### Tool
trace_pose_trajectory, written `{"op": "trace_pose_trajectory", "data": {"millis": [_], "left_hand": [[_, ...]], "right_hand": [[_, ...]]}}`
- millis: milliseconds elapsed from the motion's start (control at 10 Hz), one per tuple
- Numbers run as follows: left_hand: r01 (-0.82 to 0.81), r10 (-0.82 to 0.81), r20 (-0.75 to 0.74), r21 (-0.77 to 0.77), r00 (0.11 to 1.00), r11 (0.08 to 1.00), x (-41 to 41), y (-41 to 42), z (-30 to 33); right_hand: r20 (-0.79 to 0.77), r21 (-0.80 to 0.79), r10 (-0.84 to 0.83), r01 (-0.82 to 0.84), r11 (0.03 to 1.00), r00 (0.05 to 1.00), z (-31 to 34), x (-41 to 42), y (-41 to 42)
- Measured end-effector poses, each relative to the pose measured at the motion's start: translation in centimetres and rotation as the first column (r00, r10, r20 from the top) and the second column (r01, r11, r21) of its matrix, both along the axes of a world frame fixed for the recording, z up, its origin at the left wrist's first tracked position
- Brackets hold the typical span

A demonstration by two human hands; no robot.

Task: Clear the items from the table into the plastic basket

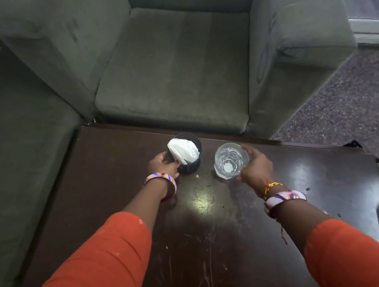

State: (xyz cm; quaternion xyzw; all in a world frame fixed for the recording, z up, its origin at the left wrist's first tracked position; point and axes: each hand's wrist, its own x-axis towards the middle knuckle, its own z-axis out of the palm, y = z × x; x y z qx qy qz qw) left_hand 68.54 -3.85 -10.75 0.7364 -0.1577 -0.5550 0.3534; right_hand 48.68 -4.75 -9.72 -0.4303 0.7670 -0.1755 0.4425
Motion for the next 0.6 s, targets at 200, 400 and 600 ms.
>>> {"op": "trace_pose_trajectory", "data": {"millis": [200,400,600], "left_hand": [[-0.002,0.001,0.064,0.016,0.998,1.000,-0.1,-0.6,-0.6],[0.066,-0.075,0.147,0.070,0.986,0.995,-0.3,-0.9,-0.4],[0.209,-0.243,0.264,0.150,0.933,0.966,-0.6,-0.4,-1.6]], "right_hand": [[0.010,-0.026,0.053,-0.053,0.998,0.999,0.0,1.1,-1.1],[0.053,-0.012,0.073,-0.072,0.997,0.996,-0.4,1.9,-1.7],[0.120,-0.040,0.052,-0.048,0.998,0.991,-1.3,1.9,-0.1]]}}
